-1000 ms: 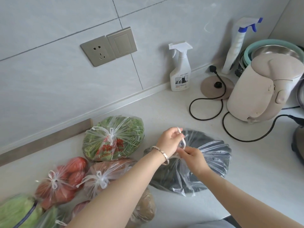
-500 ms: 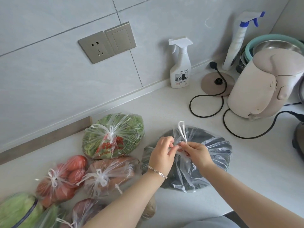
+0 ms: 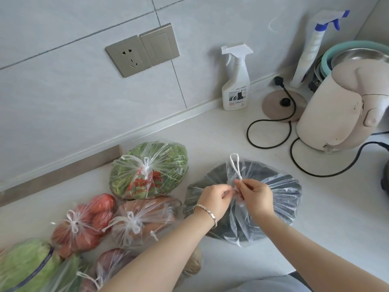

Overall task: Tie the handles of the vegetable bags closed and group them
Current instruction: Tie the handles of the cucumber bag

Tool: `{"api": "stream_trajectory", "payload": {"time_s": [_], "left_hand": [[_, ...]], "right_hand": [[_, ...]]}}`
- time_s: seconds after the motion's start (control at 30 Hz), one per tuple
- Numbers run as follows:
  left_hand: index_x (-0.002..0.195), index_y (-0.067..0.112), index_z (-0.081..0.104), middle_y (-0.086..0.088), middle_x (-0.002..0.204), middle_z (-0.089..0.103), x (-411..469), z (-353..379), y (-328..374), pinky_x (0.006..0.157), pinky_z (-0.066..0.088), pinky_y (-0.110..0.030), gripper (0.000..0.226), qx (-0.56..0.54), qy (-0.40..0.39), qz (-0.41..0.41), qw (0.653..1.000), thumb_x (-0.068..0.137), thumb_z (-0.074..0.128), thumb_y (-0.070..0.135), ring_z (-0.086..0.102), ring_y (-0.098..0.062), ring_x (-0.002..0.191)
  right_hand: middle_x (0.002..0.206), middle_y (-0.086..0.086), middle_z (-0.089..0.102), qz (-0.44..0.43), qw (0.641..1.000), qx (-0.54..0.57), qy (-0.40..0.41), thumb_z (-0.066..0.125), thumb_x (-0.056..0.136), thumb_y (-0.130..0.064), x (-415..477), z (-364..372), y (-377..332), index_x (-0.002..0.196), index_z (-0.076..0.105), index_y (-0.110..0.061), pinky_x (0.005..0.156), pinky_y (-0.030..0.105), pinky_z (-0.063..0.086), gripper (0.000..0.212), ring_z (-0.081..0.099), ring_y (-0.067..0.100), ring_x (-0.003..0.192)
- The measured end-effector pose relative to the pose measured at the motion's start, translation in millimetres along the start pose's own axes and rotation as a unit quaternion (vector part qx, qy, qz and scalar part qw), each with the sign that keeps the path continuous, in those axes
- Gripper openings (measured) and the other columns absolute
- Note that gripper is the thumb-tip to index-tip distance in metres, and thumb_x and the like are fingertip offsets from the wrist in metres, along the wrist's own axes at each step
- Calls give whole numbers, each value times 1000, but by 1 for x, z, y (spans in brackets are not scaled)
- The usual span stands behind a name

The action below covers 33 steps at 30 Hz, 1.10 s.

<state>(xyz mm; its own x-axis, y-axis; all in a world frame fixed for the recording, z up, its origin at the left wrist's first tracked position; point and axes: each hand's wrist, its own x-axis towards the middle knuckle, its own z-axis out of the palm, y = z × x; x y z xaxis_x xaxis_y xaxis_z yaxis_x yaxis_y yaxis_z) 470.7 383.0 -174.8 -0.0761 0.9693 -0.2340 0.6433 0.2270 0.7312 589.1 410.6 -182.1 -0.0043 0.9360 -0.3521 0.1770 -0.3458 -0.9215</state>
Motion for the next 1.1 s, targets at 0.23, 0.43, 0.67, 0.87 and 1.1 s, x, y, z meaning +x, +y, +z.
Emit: {"api": "stream_trajectory", "payload": {"time_s": [0.23,0.43,0.67,0.87,1.1], "left_hand": [[82,8,71,-16,72,69,3,0,4,65,47,-32,24,-62,14,-46,997,88,55,25,59,-25,64],[79,11,73,-5,44,51,4,-4,12,49,35,-23,18,-98,24,-89,991,84,62,23,41,-3,40],[89,15,72,-9,75,69,-4,-2,14,64,43,-27,20,-15,29,-56,998,88,56,26,56,-20,68],[78,9,72,6,50,53,-8,-1,13,52,35,-17,20,-77,43,-61,994,84,61,24,45,-3,46],[75,4,70,11,34,49,-10,0,14,53,38,-14,19,-118,62,-89,987,83,62,19,45,-2,40]], "right_hand": [[66,4,68,-81,991,-103,-30,69,80,-23,3,-7,-8,100,51,-23,46,11,43,27,54,2,45],[82,12,67,-294,916,-260,-88,65,76,6,0,-16,6,104,68,0,67,4,42,28,51,5,61],[75,14,61,-305,897,-311,-69,65,69,-3,3,-9,8,79,73,-3,48,25,48,13,59,23,55],[78,13,68,-300,908,-269,-111,66,70,4,5,-15,2,79,73,1,66,-1,39,12,54,12,60],[84,11,68,-292,917,-240,-129,67,73,8,4,-17,-2,81,73,1,66,-1,41,12,49,-3,64]]}}
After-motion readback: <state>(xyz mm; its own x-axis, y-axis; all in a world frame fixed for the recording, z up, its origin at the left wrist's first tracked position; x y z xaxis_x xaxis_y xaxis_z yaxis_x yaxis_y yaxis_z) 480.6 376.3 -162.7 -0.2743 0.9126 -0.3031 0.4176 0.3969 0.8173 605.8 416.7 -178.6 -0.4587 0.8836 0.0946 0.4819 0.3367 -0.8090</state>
